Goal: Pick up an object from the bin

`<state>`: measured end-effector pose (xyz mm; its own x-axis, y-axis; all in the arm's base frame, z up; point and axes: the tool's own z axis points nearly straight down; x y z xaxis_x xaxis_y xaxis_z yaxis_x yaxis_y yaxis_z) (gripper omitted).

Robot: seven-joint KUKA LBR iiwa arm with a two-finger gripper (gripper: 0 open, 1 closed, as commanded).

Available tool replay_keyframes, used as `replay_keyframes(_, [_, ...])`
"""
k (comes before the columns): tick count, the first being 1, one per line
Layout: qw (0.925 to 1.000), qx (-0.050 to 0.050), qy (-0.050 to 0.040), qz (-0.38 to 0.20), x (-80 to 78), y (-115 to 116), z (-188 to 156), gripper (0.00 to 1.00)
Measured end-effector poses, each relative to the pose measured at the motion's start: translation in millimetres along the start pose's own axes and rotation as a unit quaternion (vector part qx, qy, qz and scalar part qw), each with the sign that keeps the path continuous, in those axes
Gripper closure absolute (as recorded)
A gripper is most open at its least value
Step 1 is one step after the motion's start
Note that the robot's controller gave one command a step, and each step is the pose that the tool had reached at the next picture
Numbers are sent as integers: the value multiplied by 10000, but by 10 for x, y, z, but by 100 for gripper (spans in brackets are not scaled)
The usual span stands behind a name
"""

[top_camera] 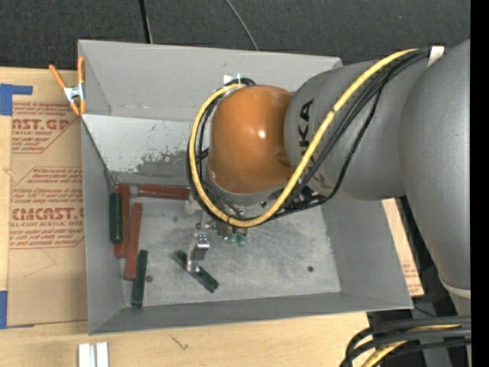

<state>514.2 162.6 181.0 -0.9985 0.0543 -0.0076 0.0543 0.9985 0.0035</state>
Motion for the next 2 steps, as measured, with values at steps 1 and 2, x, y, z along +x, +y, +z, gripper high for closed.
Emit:
replay_keyframes(1, [10000,7,10,12,26,-37,163,0])
replay_keyframes(2, [9936,8,48,-1132,53,-283,570,0])
